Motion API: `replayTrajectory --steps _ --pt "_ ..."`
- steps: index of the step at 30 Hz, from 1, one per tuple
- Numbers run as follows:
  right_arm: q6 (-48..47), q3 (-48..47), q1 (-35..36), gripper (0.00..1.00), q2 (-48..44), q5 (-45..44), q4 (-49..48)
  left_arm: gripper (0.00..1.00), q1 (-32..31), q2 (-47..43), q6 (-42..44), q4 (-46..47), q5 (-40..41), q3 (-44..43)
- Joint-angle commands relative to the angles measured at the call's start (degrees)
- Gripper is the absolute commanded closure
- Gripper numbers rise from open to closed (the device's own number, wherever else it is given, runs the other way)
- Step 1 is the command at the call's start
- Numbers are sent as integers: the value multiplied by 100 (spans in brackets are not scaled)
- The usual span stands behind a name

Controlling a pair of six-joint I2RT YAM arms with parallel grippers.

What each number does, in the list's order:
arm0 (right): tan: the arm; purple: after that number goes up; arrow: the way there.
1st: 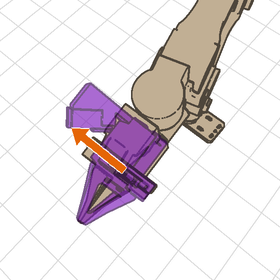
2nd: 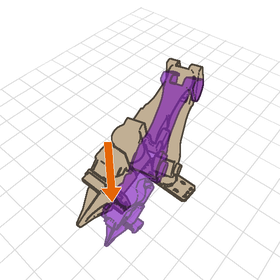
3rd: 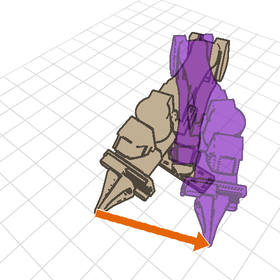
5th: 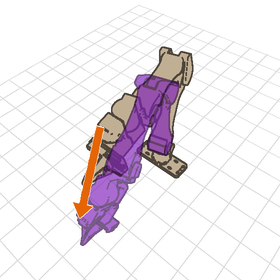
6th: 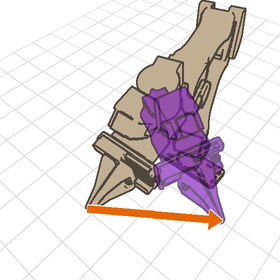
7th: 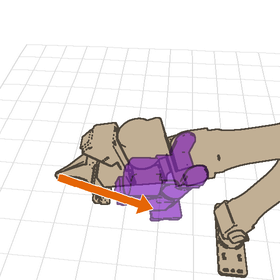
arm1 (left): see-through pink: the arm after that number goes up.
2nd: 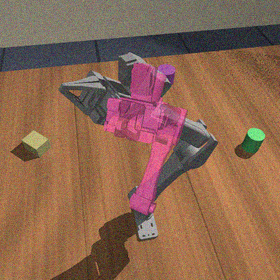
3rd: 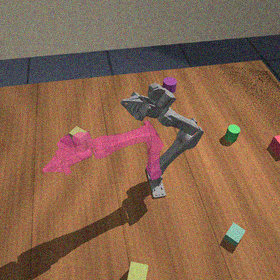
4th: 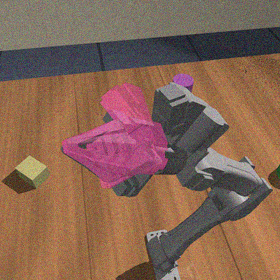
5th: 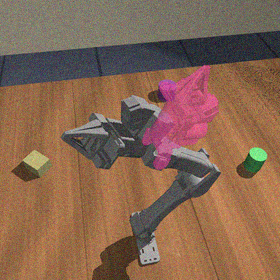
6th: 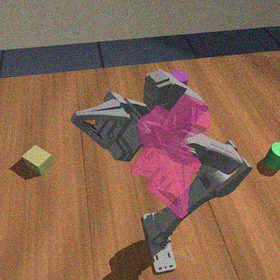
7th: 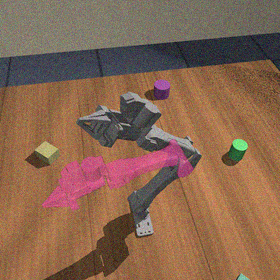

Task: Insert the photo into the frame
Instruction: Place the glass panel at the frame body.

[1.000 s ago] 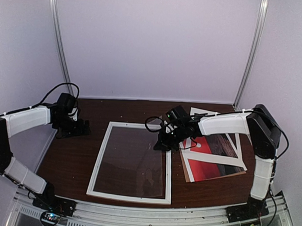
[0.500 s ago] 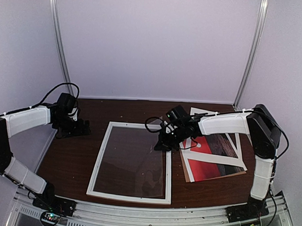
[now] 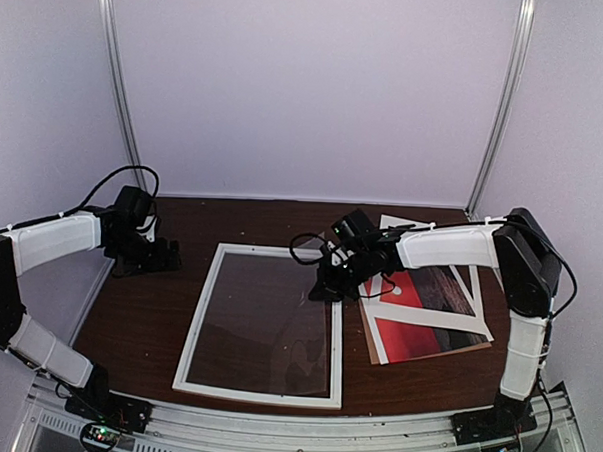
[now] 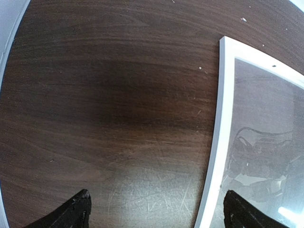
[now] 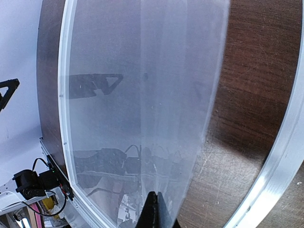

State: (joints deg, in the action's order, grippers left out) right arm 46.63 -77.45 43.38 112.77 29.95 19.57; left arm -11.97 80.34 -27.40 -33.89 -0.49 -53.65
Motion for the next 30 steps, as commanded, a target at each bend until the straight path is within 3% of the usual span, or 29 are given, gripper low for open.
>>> replayTrajectory --steps 1,30 --pt "-93 -139 -26 100 63 -60 107 2 -44 -27 -2 205 -43 12" --pt "-196 -191 -42 100 148 -32 182 2 -51 8 0 206 -56 21"
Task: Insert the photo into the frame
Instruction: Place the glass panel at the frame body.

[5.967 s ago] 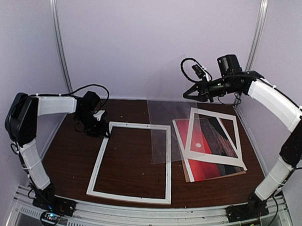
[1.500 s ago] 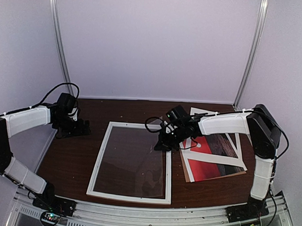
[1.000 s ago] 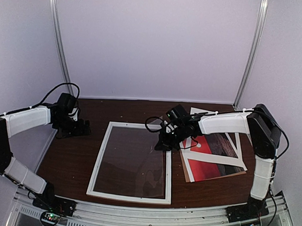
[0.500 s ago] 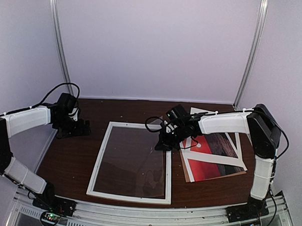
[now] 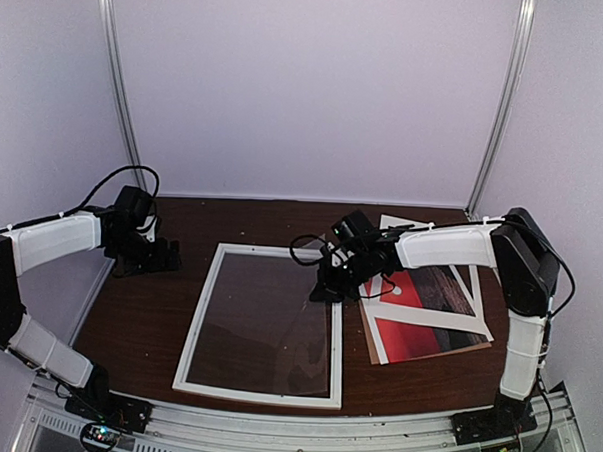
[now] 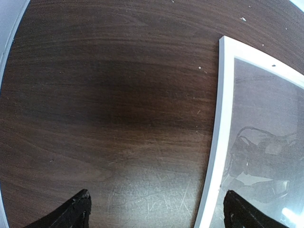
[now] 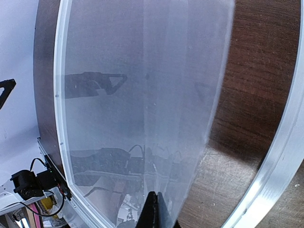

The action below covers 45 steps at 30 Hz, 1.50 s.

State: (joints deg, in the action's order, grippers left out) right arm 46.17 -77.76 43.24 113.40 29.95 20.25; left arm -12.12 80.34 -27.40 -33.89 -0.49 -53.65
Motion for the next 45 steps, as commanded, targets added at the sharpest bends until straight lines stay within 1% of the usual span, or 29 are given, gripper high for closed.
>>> replayTrajectory --steps 1,45 --pt "-159 -167 -27 100 93 -32 123 2 -38 8 -2 205 -63 21" --pt "-316 -176 -53 100 173 -7 258 2 -72 2 16 207 -74 12"
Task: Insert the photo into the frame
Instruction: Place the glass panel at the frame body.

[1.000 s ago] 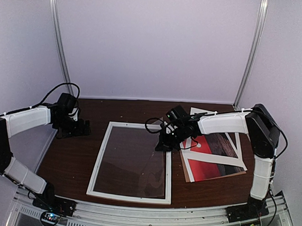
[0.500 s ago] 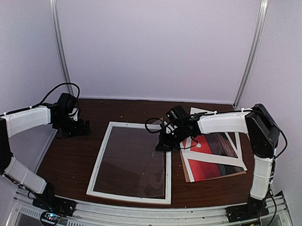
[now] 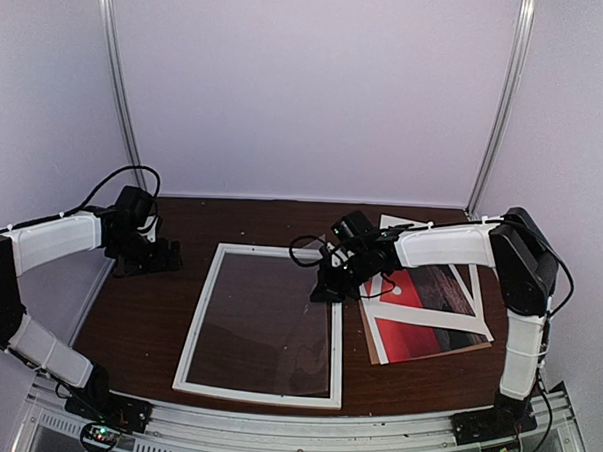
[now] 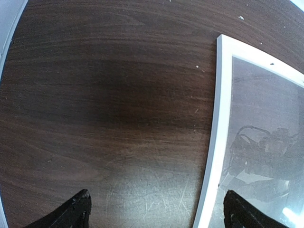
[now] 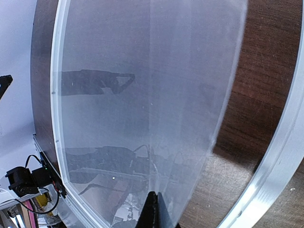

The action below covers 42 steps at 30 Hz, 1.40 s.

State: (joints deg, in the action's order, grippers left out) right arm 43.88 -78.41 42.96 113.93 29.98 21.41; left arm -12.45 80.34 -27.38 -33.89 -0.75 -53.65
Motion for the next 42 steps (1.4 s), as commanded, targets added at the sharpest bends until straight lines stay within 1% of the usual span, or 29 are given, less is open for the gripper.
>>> replayTrajectory --steps 1,42 --pt "-89 -112 -29 100 120 -9 148 2 -39 0 13 207 -48 12" --pt "-217 -139 -68 100 199 -34 241 2 -56 -11 31 217 -65 30"
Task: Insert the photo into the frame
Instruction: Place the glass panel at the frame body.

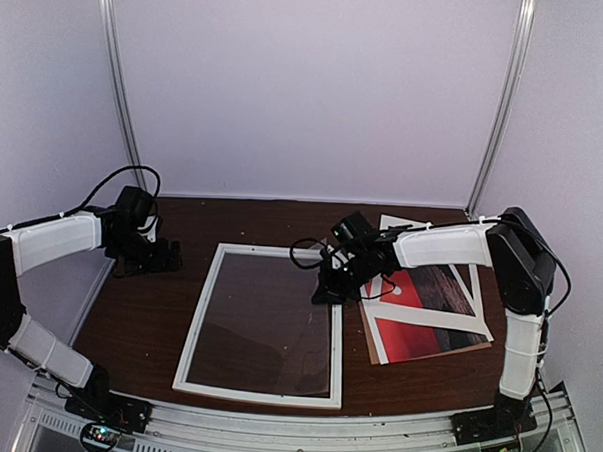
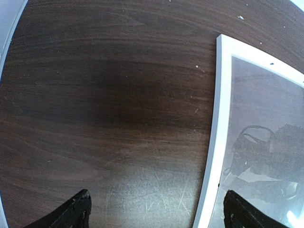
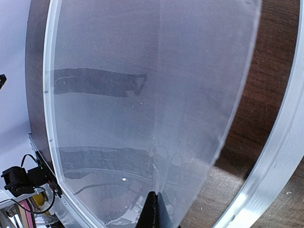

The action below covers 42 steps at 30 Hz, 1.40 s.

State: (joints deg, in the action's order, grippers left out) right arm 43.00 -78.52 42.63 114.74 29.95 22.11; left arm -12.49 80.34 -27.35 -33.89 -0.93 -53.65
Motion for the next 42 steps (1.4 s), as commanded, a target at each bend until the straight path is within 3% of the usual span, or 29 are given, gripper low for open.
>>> replayTrajectory --steps 1,30,42 --pt "-127 -128 -37 100 119 -27 171 2 -52 -9 28 221 -55 30" --pt "-25 -136 5 100 178 46 70 2 -130 74 37 220 -92 -31" --pt "-17 -248 26 100 304 50 50 2 -511 58 -123 416 -198 -48"
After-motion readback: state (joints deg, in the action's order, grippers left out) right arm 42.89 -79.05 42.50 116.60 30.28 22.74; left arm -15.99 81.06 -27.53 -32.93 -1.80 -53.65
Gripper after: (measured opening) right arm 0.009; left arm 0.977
